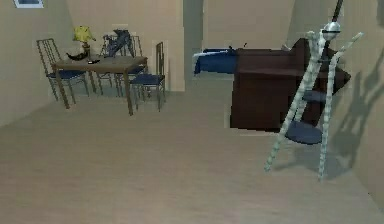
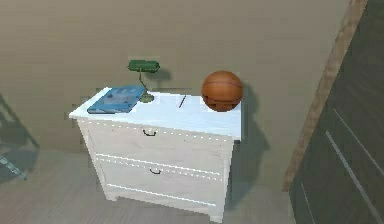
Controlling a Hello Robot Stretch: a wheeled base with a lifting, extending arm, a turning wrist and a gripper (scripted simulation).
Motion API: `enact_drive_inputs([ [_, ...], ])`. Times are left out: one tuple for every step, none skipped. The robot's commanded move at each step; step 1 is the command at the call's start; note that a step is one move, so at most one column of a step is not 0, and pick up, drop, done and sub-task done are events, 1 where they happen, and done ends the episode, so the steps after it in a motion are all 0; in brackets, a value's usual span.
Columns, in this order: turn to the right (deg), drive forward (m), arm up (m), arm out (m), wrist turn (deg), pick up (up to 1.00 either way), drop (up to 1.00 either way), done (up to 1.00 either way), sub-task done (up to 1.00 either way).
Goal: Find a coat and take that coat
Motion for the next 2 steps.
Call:
enact_drive_inputs([
  [0.0,1.0,0.0,0.0,0.0,0.0,0.0,0.0,0.0],
  [3.0,0.0,0.0,0.0,0.0,0.0,0.0,0.0,0.0],
])
